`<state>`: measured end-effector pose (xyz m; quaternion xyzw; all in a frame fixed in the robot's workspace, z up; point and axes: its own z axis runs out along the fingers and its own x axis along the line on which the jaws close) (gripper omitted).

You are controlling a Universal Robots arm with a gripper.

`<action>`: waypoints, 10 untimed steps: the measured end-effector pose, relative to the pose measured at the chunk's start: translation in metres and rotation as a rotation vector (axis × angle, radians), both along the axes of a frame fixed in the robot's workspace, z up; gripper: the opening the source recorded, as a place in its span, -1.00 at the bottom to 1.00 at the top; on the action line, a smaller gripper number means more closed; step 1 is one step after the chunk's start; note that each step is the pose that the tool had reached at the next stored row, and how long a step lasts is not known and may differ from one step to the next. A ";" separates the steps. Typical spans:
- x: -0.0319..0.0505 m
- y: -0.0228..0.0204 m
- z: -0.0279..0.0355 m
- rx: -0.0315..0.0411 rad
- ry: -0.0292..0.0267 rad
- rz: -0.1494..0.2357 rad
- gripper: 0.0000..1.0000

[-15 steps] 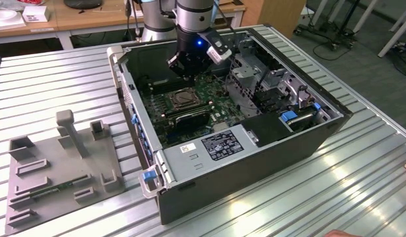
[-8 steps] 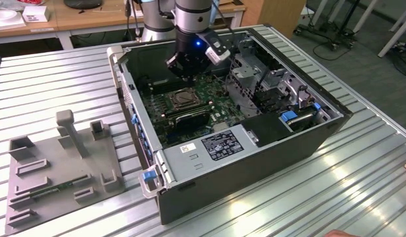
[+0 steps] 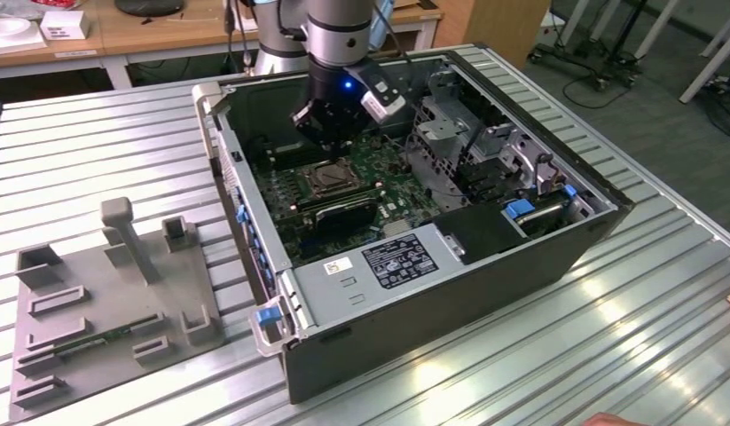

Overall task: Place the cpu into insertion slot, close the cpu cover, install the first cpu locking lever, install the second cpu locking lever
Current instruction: 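Install the first cpu locking lever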

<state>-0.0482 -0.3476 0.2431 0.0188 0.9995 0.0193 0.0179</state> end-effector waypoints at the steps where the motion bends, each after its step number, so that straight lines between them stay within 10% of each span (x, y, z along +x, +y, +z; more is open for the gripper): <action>1: -0.0011 0.0002 -0.0018 -0.0001 0.0000 0.000 -0.80; 10: 0.0038 0.0054 -0.0140 0.0000 0.0000 -0.005 -0.80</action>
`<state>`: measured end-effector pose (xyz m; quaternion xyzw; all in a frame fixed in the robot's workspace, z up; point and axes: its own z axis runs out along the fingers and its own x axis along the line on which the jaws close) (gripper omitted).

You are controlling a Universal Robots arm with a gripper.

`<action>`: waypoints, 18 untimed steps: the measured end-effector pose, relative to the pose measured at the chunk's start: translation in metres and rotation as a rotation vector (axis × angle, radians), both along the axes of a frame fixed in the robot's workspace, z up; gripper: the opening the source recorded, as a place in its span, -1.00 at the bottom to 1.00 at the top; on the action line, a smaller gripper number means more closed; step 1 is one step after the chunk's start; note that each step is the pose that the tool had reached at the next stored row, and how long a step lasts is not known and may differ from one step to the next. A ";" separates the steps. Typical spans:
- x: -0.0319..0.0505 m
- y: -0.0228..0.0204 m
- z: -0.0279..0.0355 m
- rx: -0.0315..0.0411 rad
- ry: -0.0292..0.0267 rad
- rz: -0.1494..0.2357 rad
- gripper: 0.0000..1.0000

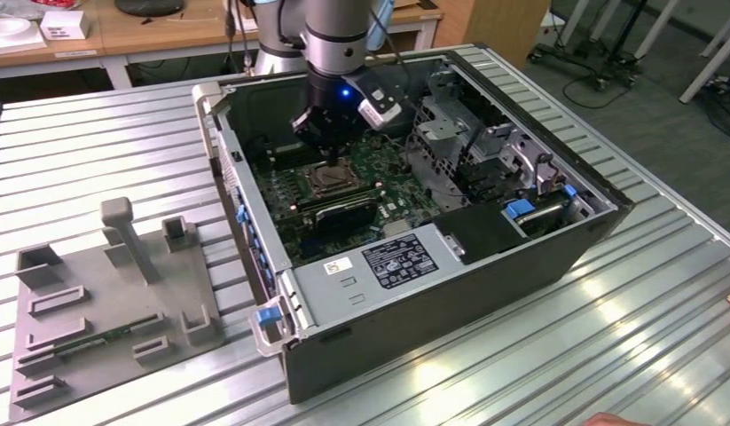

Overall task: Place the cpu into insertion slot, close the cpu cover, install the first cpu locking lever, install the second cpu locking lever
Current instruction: 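Install the first cpu locking lever, then install the second cpu locking lever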

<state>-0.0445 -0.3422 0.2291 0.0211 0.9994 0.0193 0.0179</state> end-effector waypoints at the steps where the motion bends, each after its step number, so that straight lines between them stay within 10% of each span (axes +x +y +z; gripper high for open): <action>1: 0.0024 0.0000 -0.0008 -0.0001 0.0001 -0.001 -0.80; 18: 0.0047 0.0000 -0.0032 -0.0001 0.0001 -0.001 -0.80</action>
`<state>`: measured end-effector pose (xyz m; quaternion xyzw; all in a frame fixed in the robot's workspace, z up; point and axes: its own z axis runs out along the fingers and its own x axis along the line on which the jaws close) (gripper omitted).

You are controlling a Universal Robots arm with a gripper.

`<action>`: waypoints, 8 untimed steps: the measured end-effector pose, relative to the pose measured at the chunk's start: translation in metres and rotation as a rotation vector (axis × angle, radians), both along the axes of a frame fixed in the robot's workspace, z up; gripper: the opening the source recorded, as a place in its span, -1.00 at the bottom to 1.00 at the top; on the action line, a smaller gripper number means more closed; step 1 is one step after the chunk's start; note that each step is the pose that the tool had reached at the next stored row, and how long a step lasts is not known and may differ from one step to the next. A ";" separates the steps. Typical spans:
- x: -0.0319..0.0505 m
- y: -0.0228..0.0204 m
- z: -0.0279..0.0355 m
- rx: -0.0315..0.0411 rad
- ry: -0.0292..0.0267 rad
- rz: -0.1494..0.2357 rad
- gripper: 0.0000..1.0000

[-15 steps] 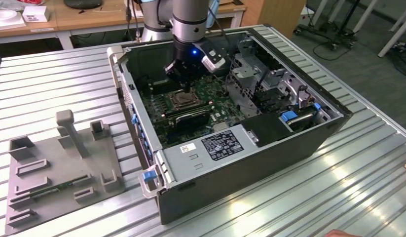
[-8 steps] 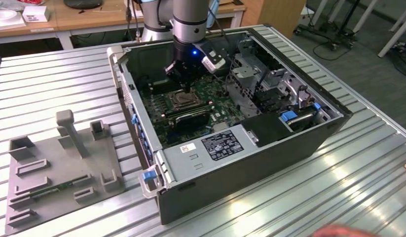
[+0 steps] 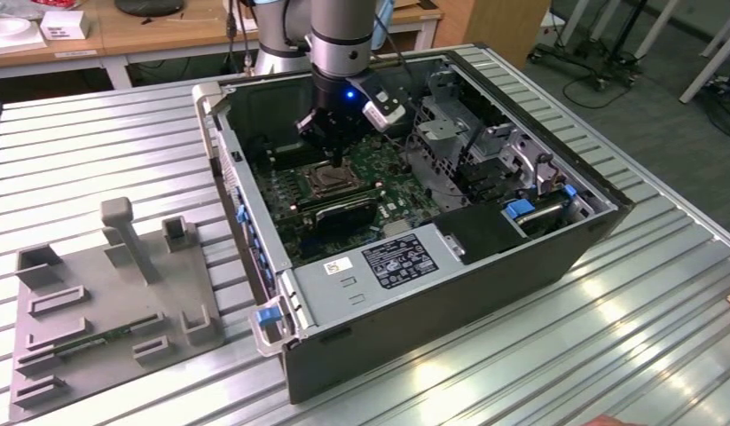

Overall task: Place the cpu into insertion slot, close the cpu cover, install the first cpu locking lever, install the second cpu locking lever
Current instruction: 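Install the second cpu locking lever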

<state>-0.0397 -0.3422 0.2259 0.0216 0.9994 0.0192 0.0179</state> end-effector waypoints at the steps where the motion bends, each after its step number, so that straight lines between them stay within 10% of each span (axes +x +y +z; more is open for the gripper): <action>1: 0.0000 0.0000 0.0005 0.0000 0.0000 0.000 -0.80; 8: 0.0000 0.0000 0.0075 -0.0002 0.0001 0.000 -0.80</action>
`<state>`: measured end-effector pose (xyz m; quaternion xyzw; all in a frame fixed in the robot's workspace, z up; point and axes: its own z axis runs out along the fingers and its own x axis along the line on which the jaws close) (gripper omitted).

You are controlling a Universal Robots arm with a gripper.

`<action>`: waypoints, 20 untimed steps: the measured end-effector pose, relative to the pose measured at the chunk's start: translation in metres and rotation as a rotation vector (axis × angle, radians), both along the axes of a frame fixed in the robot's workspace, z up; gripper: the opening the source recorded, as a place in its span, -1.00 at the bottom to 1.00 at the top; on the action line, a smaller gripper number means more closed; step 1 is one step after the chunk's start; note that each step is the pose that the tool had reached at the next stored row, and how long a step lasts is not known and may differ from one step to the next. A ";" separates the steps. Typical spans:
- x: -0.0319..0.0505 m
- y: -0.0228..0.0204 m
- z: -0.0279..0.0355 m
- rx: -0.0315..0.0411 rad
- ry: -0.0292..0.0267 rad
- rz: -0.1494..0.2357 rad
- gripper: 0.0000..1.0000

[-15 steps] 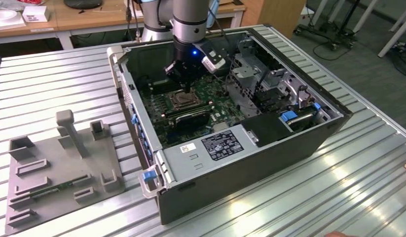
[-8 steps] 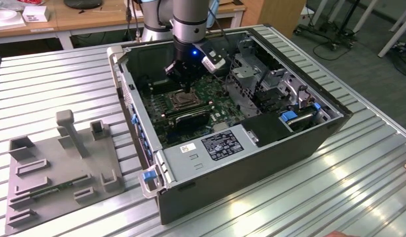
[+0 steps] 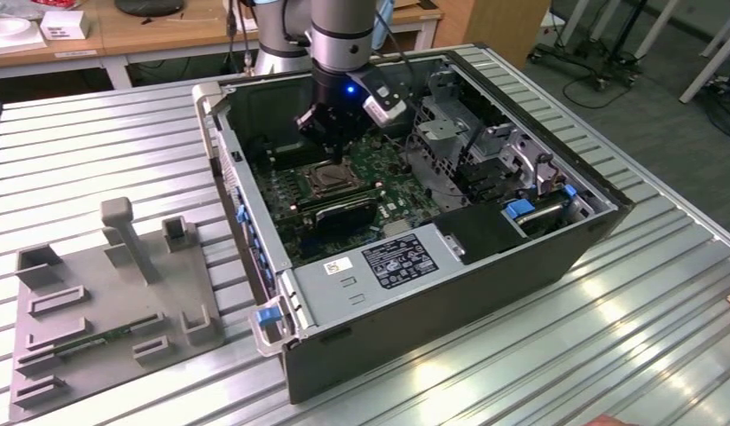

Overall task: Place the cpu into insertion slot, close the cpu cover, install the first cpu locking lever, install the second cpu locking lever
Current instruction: 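Install the second cpu locking lever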

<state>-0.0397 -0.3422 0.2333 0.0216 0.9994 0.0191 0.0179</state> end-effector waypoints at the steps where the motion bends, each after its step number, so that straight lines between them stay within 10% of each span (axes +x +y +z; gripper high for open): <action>1: 0.0000 0.0000 -0.0001 0.0001 -0.0001 0.000 -0.80; 20: 0.0001 -0.0008 0.0026 -0.0010 0.0014 0.000 -0.80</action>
